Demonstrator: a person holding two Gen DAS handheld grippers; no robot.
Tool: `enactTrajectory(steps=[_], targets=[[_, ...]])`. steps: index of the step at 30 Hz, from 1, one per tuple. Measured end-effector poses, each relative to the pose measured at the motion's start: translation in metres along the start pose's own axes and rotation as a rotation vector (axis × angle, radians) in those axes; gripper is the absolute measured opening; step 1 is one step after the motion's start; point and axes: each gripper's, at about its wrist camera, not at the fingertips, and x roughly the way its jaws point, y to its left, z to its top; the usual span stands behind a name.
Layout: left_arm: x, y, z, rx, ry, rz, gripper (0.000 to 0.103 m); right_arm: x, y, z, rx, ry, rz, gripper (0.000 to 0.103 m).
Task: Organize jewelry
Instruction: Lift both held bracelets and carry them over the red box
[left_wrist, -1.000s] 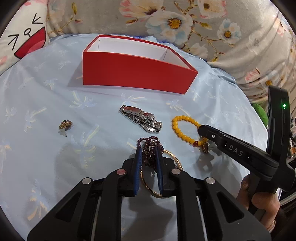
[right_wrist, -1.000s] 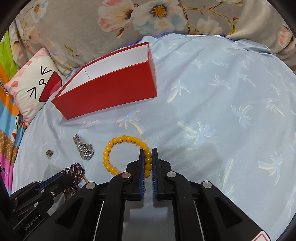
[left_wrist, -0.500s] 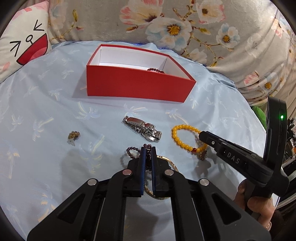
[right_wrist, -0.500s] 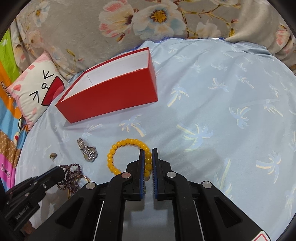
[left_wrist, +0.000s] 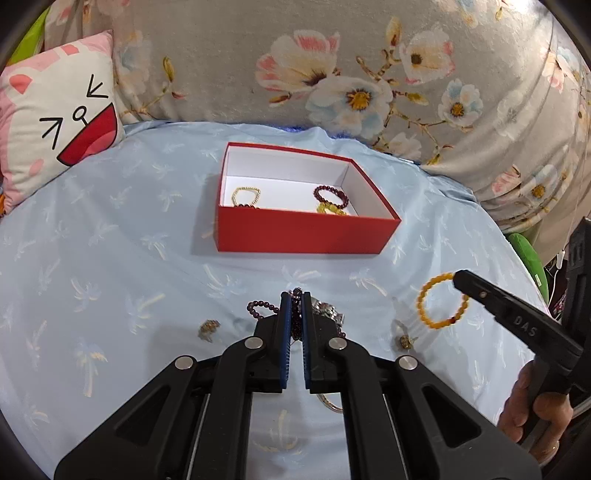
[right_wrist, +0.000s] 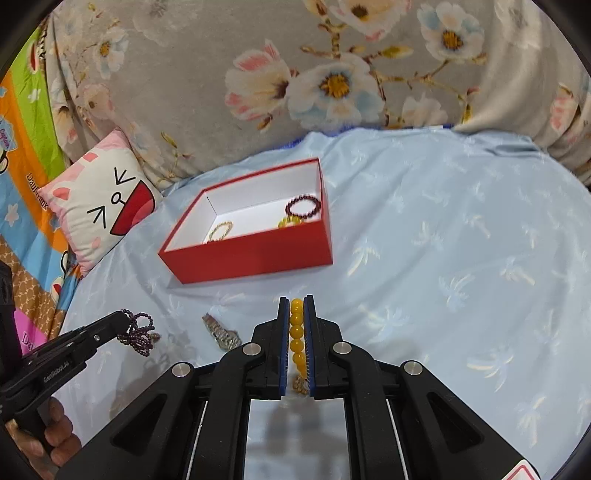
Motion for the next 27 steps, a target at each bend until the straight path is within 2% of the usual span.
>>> enactTrajectory(steps=[6,14,21,27], targets=[[-0.001,0.004,0.022,0.027,-0.018,0.031,0.005,-0.013,0.005,0.020,-0.035,-0.043,-0.014,0.007],[0.011,0.003,0.069,0.069,-0.061,0.068,0.005,-0.006,0.024,0.062,-0.080,-0.079,0.007,0.007],[0.039,-0.002,0.110,0.093,-0.080,0.081,0.005,0.029,0.042,0.100,-0.109,-0.057,0.023,0.007],[0.079,-0.001,0.129,0.088,-0.056,0.096,0.005,0.065,0.050,0.122,-0.100,-0.047,0.035,0.007]])
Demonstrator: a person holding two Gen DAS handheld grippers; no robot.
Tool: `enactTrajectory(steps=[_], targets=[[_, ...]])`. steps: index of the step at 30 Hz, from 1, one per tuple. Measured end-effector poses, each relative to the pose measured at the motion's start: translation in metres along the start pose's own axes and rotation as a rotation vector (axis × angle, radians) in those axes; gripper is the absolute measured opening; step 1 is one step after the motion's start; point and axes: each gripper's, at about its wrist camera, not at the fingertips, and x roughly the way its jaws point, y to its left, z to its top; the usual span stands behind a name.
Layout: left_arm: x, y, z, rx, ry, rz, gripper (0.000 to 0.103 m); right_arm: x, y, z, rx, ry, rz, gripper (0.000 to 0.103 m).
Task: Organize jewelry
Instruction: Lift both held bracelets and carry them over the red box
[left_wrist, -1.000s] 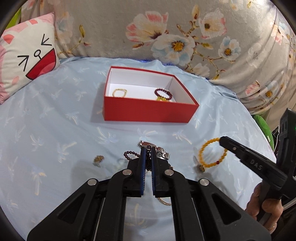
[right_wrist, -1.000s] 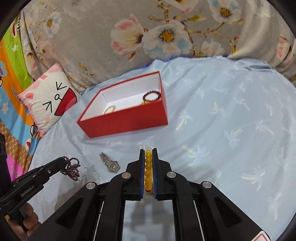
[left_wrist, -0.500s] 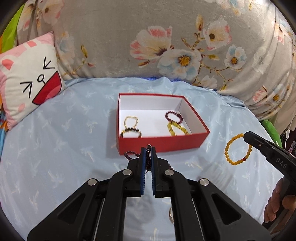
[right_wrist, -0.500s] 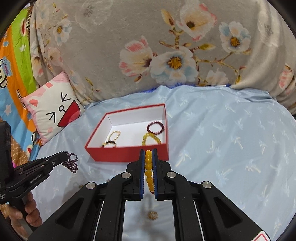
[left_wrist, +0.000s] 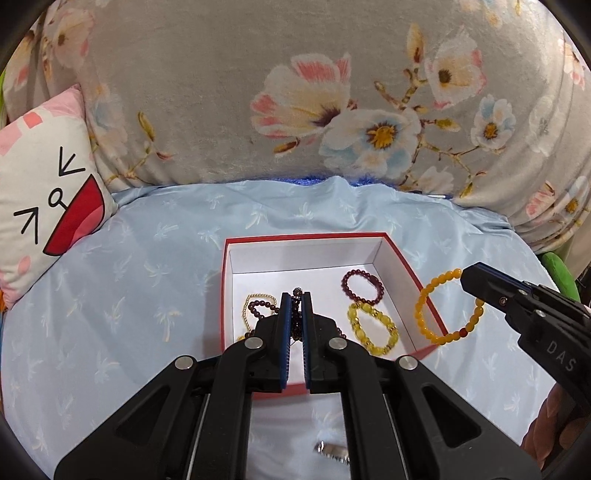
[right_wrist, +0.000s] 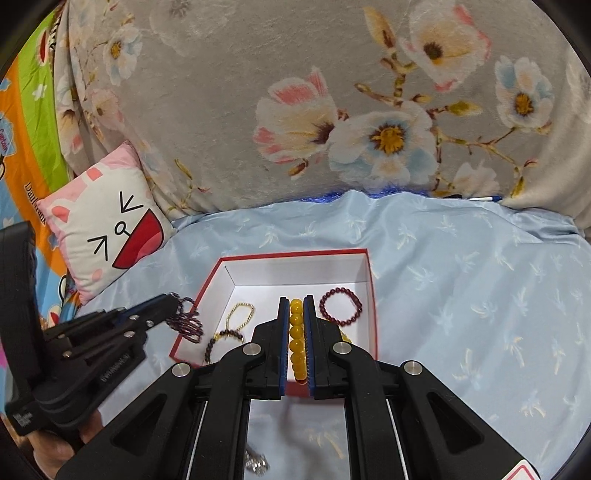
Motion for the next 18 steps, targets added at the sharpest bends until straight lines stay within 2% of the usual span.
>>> enactTrajectory(steps=[7,18], targets=[[0.045,0.002,0.012,-0.022,0.036,0.017,0.005,0.048,-0.004,0.013,0.042,0.035,0.024,0.007],[0.088,0.012,0.018,-0.026,0.081,0.056,0.005,0.104,0.003,0.021,0.079,0.085,0.067,0.007]])
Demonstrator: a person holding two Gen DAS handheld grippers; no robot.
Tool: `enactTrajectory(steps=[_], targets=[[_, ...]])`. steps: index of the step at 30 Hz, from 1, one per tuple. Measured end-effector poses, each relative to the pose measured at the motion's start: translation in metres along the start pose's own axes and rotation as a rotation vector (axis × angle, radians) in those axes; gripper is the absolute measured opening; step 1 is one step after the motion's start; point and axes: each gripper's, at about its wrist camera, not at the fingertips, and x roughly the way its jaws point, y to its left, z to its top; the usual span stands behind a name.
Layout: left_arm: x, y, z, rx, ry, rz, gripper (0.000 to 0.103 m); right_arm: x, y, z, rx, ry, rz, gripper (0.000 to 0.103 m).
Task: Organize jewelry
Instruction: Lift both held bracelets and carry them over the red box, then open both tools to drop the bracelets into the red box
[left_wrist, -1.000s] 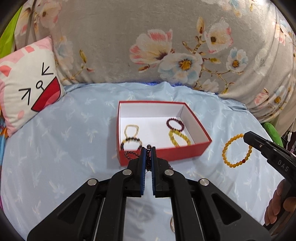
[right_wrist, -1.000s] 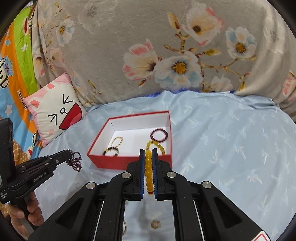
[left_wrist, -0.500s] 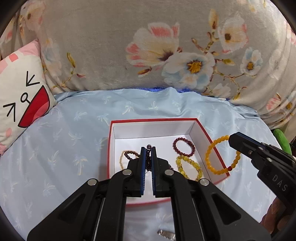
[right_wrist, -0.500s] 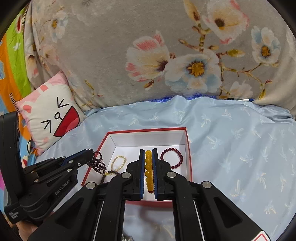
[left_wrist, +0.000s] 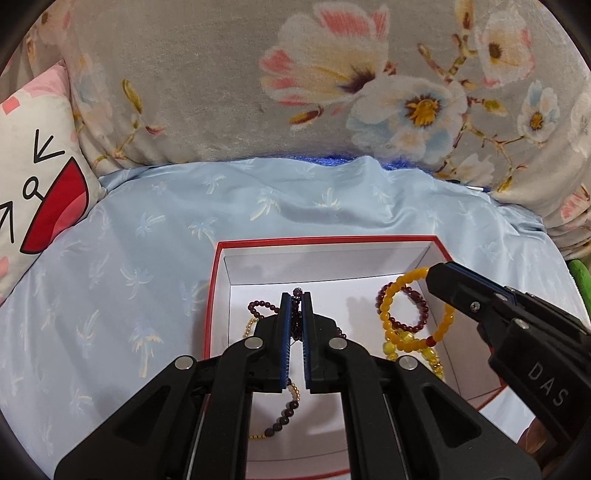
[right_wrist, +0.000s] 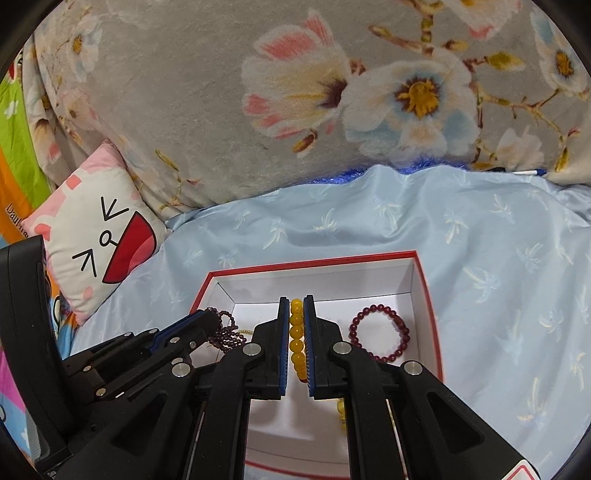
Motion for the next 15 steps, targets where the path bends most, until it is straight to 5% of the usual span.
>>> enactTrajectory(steps=[15], targets=[[0.025,0.005,0.003,-0.015,0.031,0.005,0.005,0.039,-0.005,-0.002,0.025,0.066,0.015,0.008]])
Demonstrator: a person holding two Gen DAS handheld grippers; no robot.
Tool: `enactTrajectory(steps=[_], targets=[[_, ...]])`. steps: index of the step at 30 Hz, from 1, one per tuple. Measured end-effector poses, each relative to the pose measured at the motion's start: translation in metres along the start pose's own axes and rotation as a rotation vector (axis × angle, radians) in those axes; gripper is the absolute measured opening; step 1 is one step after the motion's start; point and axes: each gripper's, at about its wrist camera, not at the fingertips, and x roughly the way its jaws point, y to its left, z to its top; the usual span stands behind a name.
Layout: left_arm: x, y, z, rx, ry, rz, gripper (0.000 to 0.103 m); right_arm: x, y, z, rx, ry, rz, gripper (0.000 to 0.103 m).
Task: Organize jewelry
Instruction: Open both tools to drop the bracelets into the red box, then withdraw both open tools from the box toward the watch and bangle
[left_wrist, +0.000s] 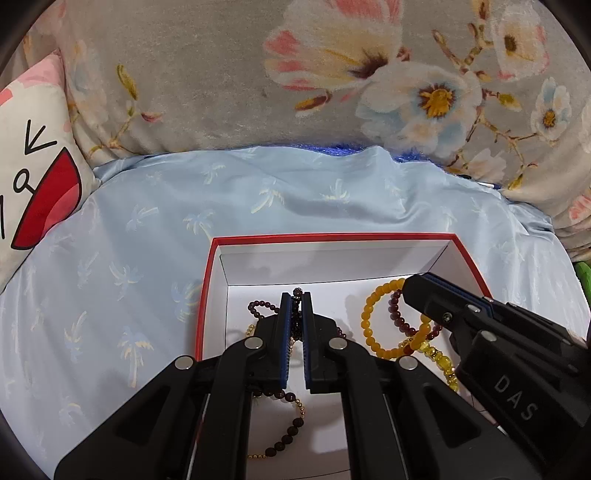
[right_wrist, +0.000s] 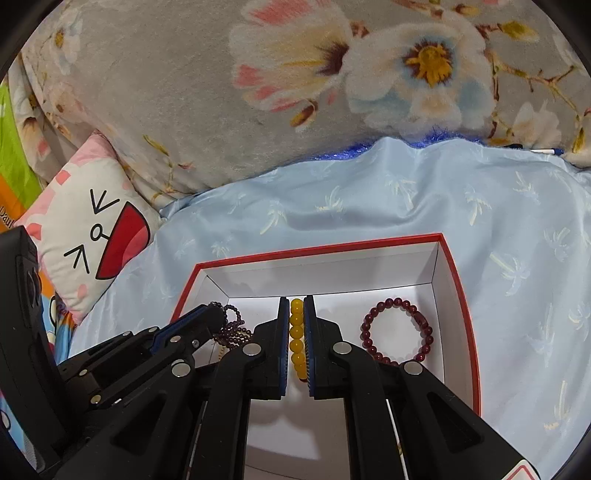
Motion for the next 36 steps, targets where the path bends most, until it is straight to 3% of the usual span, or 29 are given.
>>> enactTrajectory(steps=[5,8,10,21,25,36], targets=[[0.006,0.000,0.000,-0.001,0.014,-0.005,0.006,0.010,-0.004,0.000,0.008,0.025,-0.001,0.009],[0.006,0.001,0.000,-0.009,0.009,0.008,0.009,0.008,-0.007,-0.001,0.009,0.013,-0.028,0.020],[0.004,0.003,-0.001,-0.014,0.002,0.011,0.019,0.003,-0.009,-0.001,0.007,-0.005,-0.039,0.026],[-0.028,0.004,-0.009,-0.021,-0.029,0.005,0.022,-0.031,-0.010,-0.017,-0.012,-0.034,-0.042,0.026],[-0.050,0.001,-0.019,-0.009,-0.041,-0.008,0.033,-0.054,-0.004,-0.030,-0.045,-0.056,-0.061,0.026],[-0.098,-0.007,-0.055,0.030,-0.065,-0.008,0.033,-0.106,-0.010,-0.071,-0.055,-0.073,-0.090,0.026]])
